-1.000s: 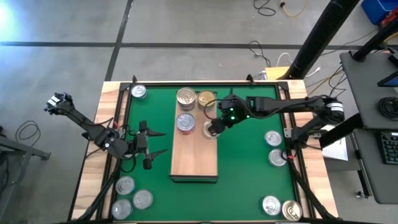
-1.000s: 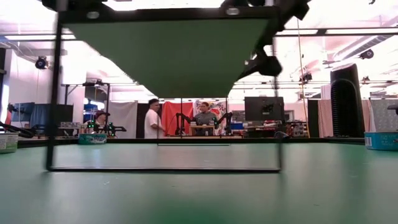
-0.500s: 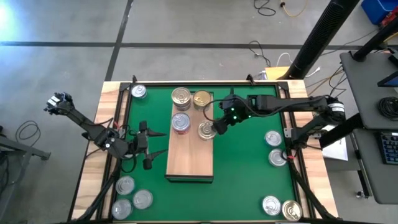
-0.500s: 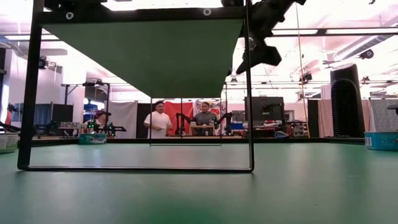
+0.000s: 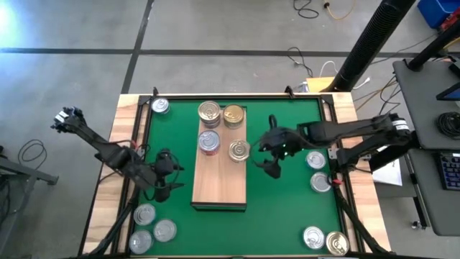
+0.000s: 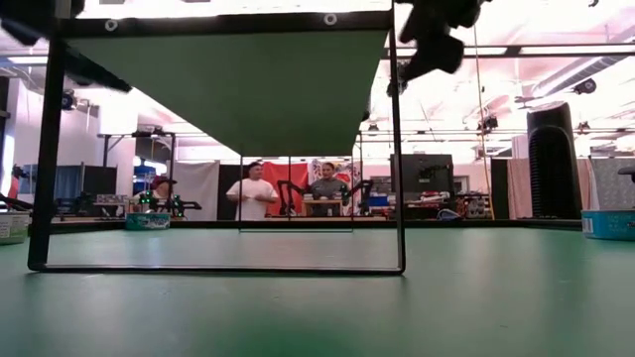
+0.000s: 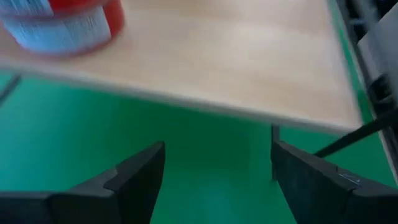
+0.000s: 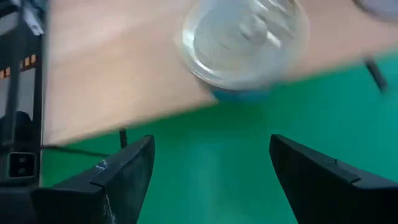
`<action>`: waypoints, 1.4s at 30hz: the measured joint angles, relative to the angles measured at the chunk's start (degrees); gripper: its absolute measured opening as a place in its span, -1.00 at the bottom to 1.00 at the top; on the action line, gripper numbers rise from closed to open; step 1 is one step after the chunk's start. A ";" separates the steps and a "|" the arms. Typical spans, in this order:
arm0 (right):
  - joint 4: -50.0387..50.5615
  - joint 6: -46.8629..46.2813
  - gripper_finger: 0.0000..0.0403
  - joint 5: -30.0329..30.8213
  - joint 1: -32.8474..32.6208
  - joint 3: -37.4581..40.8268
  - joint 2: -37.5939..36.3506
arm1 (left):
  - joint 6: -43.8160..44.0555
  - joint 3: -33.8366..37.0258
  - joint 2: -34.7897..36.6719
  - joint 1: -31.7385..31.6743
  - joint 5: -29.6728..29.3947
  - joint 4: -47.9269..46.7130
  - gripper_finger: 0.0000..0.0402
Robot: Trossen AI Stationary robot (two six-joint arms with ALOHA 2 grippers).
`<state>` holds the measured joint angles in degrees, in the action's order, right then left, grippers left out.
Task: Stack canned seafood by type on shelf
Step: Put the blue pink tuna can on the shelf, then move the shelf to the top of the table
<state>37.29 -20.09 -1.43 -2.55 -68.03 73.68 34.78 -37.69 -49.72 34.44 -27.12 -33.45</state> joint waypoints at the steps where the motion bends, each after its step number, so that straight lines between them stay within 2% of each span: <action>1: -1.50 0.76 0.53 0.70 -0.49 0.34 0.55 | 0.46 0.66 -0.25 -0.08 0.42 0.13 0.39; 3: -3.40 1.86 0.54 1.87 -0.86 0.75 2.06 | 1.31 1.88 -0.54 -0.11 0.23 0.67 0.39; 6: -4.23 3.37 0.56 2.57 -0.92 0.81 4.50 | 3.74 2.73 -0.80 -0.26 -3.20 0.72 0.39; 13: -10.41 7.82 0.49 7.32 -0.83 0.05 9.04 | 2.72 2.84 -1.00 -1.65 -6.34 0.99 0.39; 21: -13.32 7.48 0.41 13.63 0.88 -0.18 9.61 | 2.21 3.10 -2.78 -2.29 -6.32 2.69 0.39; 25: -13.76 6.69 0.38 16.64 1.45 -0.13 9.54 | -0.85 3.32 -5.12 -2.32 -6.20 6.20 0.39; 33: -10.69 6.64 0.32 16.50 1.07 -0.98 7.17 | -6.09 3.34 -8.33 -5.82 -6.22 10.34 0.39; 37: -8.38 4.64 0.29 16.50 0.79 -0.96 6.58 | -10.12 3.23 -8.60 -8.72 -5.69 10.69 0.39; 42: -5.52 3.08 0.24 16.48 0.48 -0.96 6.30 | -12.69 3.12 -8.83 -14.56 2.45 13.06 0.39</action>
<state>31.77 -17.02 15.05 -2.06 -68.99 79.99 22.09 -34.57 -58.55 19.87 -24.67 -20.39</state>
